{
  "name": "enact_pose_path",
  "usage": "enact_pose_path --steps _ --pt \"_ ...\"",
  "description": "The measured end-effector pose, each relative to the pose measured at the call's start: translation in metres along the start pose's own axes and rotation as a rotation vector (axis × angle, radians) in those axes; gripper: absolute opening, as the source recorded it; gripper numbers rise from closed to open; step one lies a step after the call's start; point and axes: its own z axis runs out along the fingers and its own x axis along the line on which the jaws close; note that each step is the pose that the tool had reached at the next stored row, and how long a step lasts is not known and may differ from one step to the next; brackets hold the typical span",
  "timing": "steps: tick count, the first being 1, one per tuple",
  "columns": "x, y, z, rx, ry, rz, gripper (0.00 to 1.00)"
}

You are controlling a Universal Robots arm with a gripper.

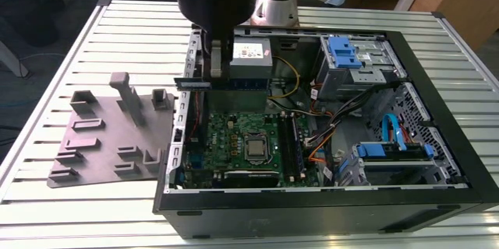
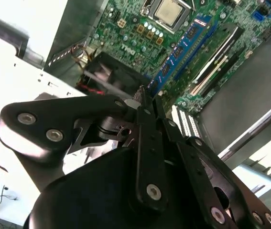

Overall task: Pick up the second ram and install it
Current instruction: 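Pick up the second ram and move it above second insertion slot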

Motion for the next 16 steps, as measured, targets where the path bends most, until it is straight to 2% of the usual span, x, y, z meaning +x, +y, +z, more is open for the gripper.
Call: enact_pose_path --steps 8,16 --pt "0.0007 -0.0137 0.0108 0.0006 -0.0003 0.009 0.11" --pt "0.0013 -0.0311 0.0201 0.0011 -0.0005 0.015 0.11"
